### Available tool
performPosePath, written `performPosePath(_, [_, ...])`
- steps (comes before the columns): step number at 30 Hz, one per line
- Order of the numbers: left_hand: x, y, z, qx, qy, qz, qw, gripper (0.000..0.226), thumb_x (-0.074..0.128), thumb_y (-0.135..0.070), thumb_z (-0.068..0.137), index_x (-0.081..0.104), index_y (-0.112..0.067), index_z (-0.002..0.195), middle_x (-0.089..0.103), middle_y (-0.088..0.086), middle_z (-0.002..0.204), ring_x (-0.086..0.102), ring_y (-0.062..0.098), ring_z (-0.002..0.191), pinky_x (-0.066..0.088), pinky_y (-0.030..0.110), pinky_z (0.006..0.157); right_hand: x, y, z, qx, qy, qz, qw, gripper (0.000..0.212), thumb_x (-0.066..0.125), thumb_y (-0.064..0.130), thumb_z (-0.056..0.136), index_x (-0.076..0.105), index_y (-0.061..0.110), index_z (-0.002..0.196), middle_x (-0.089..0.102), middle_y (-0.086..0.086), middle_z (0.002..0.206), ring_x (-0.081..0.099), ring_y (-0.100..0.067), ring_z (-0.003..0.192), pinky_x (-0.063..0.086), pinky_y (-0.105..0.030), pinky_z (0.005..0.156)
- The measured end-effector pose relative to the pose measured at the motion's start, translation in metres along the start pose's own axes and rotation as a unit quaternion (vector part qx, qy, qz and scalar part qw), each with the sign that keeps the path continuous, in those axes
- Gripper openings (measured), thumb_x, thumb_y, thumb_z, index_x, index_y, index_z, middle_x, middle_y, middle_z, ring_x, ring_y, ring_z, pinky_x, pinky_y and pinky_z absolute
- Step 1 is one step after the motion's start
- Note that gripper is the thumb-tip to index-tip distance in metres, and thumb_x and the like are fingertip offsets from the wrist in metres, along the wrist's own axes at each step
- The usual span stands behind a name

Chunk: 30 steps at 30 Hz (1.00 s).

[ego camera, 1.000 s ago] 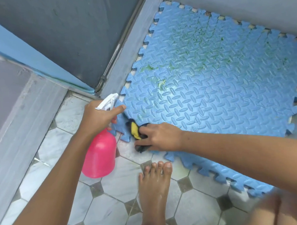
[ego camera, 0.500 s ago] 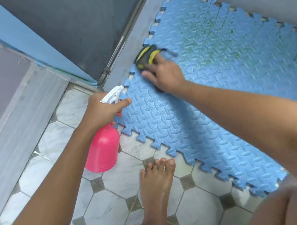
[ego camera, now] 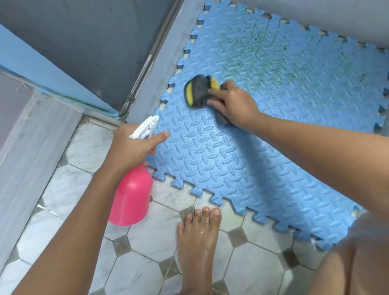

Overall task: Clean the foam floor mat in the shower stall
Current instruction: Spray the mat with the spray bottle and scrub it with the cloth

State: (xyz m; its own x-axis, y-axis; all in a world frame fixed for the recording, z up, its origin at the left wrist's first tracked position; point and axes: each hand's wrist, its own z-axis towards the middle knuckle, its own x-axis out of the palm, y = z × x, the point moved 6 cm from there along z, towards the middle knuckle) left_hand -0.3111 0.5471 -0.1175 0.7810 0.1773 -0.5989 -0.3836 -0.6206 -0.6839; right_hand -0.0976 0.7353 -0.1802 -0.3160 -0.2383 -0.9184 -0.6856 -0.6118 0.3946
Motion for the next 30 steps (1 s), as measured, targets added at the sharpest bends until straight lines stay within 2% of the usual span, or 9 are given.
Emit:
performPosePath(1, [0.001, -0.002, -0.001, 0.004, 0.001, 0.009, 1.000, 0.048, 0.083, -0.040, 0.082, 0.069, 0.005, 0.079, 0.072, 0.021, 0.070, 0.064, 0.012, 0.056, 0.060, 0.042, 0.062, -0.004, -0.010, 0.005, 0.072, -0.016, 0.006, 0.997, 0.041, 0.053, 0.049, 0.098, 0.062, 0.029, 0.133, 0.053, -0.013, 0.115, 0.062, -0.039, 0.091, 0.050, -0.041, 0.078])
performPosePath(3, [0.002, -0.009, -0.003, 0.006, 0.001, 0.013, 1.000, 0.047, 0.083, -0.041, 0.083, 0.071, 0.004, 0.077, 0.073, 0.018, 0.069, 0.063, 0.014, 0.056, 0.062, 0.042, 0.063, 0.001, -0.001, 0.001, 0.103, -0.017, -0.010, 0.995, 0.042, 0.054, 0.045, 0.098, 0.061, 0.025, 0.135, 0.052, -0.015, 0.117, 0.062, -0.040, 0.088, 0.050, -0.043, 0.076])
performPosePath(6, [0.005, -0.022, 0.000, -0.002, 0.001, -0.003, 1.000, 0.042, 0.082, -0.042, 0.081, 0.076, -0.001, 0.084, 0.072, 0.016, 0.068, 0.062, 0.012, 0.053, 0.065, 0.049, 0.057, 0.020, 0.043, -0.029, -0.021, 0.040, -0.002, 0.999, 0.040, 0.059, 0.043, 0.095, 0.063, 0.024, 0.131, 0.054, -0.013, 0.116, 0.065, -0.039, 0.081, 0.052, -0.042, 0.067])
performPosePath(9, [0.008, -0.045, 0.007, 0.020, -0.003, 0.018, 1.000, 0.044, 0.082, -0.047, 0.079, 0.075, -0.004, 0.079, 0.073, 0.011, 0.064, 0.069, 0.017, 0.055, 0.065, 0.045, 0.056, 0.035, 0.076, -0.079, -0.191, 0.133, -0.007, 0.973, 0.040, 0.058, 0.045, 0.094, 0.067, 0.024, 0.127, 0.057, -0.010, 0.109, 0.066, -0.033, 0.074, 0.053, -0.039, 0.058])
performPosePath(11, [0.015, -0.066, 0.013, 0.037, 0.011, 0.023, 0.999, 0.044, 0.083, -0.045, 0.080, 0.075, -0.002, 0.083, 0.075, 0.012, 0.069, 0.076, 0.021, 0.064, 0.065, 0.044, 0.054, 0.031, 0.066, -0.099, -0.215, 0.199, -0.019, 0.956, 0.044, 0.051, 0.048, 0.095, 0.065, 0.024, 0.129, 0.056, -0.010, 0.111, 0.065, -0.033, 0.074, 0.056, -0.040, 0.059])
performPosePath(15, [0.042, -0.121, 0.027, 0.095, 0.055, 0.041, 0.993, 0.039, 0.083, -0.041, 0.081, 0.076, -0.002, 0.089, 0.076, 0.012, 0.071, 0.075, 0.024, 0.065, 0.065, 0.045, 0.055, -0.014, -0.014, -0.103, -0.084, 0.211, -0.031, 0.973, 0.041, 0.059, 0.047, 0.096, 0.061, 0.033, 0.135, 0.053, -0.005, 0.117, 0.065, -0.032, 0.087, 0.050, -0.037, 0.074])
performPosePath(20, [0.106, -0.174, 0.050, 0.157, 0.106, 0.083, 0.978, 0.047, 0.082, -0.043, 0.079, 0.065, 0.001, 0.074, 0.068, 0.019, 0.067, 0.067, 0.032, 0.057, 0.062, 0.045, 0.052, -0.066, -0.119, -0.095, 0.107, 0.187, -0.036, 0.976, 0.035, 0.059, 0.044, 0.095, 0.059, 0.040, 0.130, 0.053, -0.005, 0.119, 0.061, -0.032, 0.106, 0.047, -0.038, 0.085])
performPosePath(25, [0.156, -0.193, 0.070, 0.197, 0.127, 0.133, 0.963, 0.048, 0.083, -0.045, 0.080, 0.055, -0.009, 0.065, 0.050, 0.002, 0.057, 0.046, 0.020, 0.059, 0.035, 0.033, 0.056, -0.096, -0.216, -0.140, 0.325, 0.067, -0.011, 0.943, 0.036, 0.059, 0.032, 0.097, 0.058, 0.026, 0.133, 0.054, -0.017, 0.116, 0.058, -0.040, 0.107, 0.045, -0.041, 0.088])
performPosePath(30, [0.162, -0.199, 0.075, 0.197, 0.088, 0.173, 0.961, 0.053, 0.071, -0.061, 0.071, 0.063, -0.009, 0.062, 0.068, 0.009, 0.059, 0.067, 0.029, 0.065, 0.056, 0.045, 0.066, -0.087, -0.226, -0.152, 0.348, 0.026, 0.005, 0.937, 0.042, 0.060, 0.033, 0.098, 0.056, 0.023, 0.138, 0.056, -0.016, 0.119, 0.060, -0.037, 0.103, 0.046, -0.039, 0.087])
